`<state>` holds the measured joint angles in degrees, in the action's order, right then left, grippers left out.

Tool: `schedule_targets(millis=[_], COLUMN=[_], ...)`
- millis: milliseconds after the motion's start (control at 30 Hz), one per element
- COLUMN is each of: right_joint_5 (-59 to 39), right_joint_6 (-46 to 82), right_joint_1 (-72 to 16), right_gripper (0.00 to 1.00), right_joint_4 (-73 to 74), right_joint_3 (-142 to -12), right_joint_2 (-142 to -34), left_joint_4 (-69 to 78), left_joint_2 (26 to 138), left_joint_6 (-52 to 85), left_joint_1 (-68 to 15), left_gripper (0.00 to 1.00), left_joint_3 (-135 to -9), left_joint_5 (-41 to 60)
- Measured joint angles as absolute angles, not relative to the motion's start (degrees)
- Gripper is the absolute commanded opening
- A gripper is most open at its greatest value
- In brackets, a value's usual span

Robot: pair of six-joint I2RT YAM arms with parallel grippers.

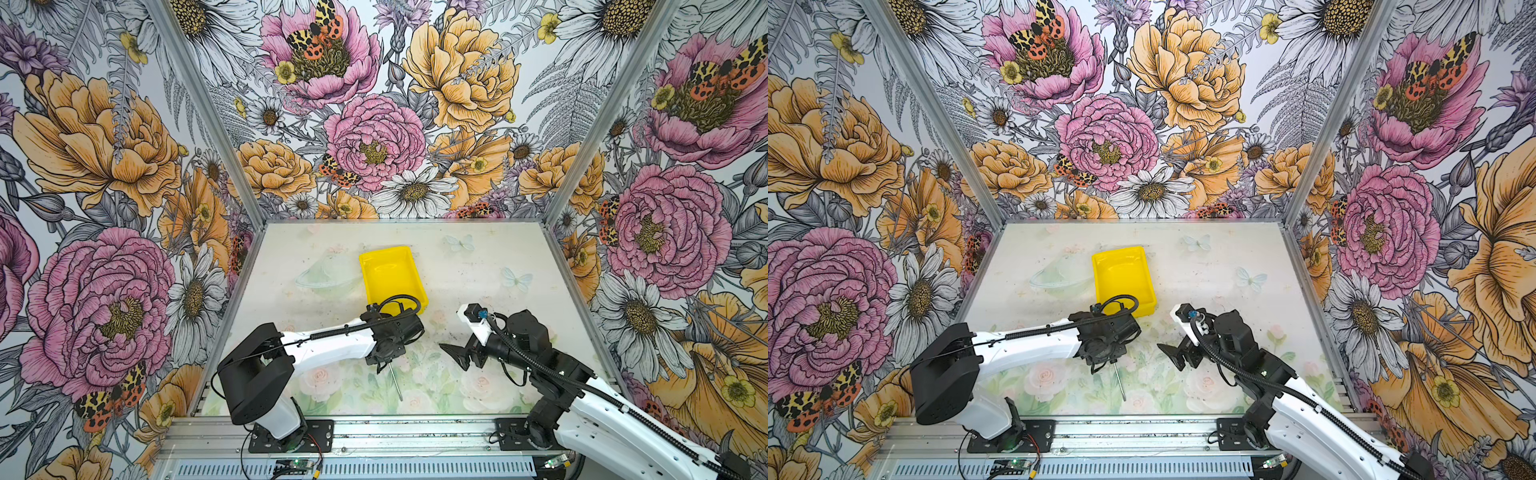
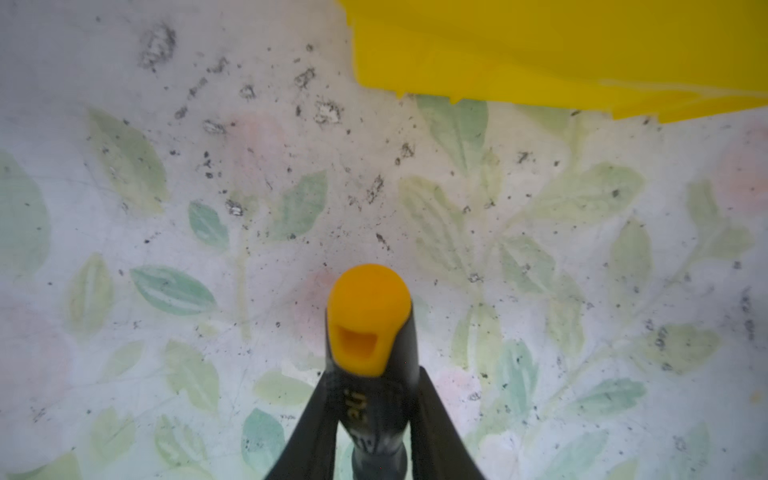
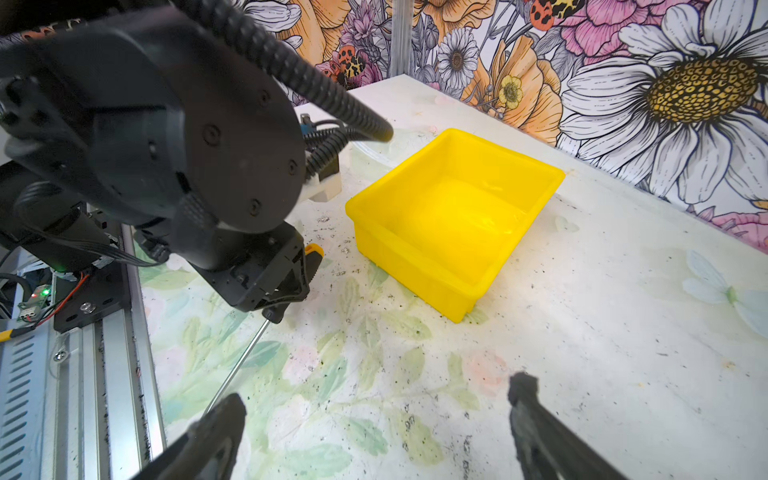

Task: Put the screwdriver in the bin
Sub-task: 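Lift the screwdriver with the left gripper and carry it over the yellow bin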

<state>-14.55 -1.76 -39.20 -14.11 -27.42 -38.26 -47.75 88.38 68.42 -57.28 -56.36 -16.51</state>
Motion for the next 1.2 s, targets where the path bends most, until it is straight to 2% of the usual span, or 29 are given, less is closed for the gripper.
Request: schedule_targets(millis=[233,500,800,1000,1200], right_joint_5=[-13.41,-12.60,-13.37,-14.72,-15.44], right_joint_6=[-1.67,0.01,-0.08,-0.01,-0.03], right_joint_1=[-38.85,-37.43,-36.77,-35.46,-34.87], right_gripper=[1.00,0.99,0.99,0.99,0.99], right_joint_4=[-14.13,-14.20,-14.28,-14.15,-14.15], right_joint_3=[-27.42,-28.60,-33.28,-34.35,-34.35], right_joint_2=[-38.26,-40.21,-42.96,-45.17,-46.00], left_joint_4=[-51.31,-52.51,-52.53,-52.38,-52.27], left_joint_2=[85.65,88.31,99.24,107.79,115.26], left_joint_6=[64.01,53.74,43.68,40.38,38.92], left_joint_1=[-56.07,-46.30,-35.73,-33.85,-33.08], left_gripper=[0.00,0.00,0.00,0.00,0.00], left_joint_3=[-62.52,-74.41,-90.67,-99.74,-103.28], left_joint_5=[-19.64,-20.51,-20.16,-20.14,-19.46])
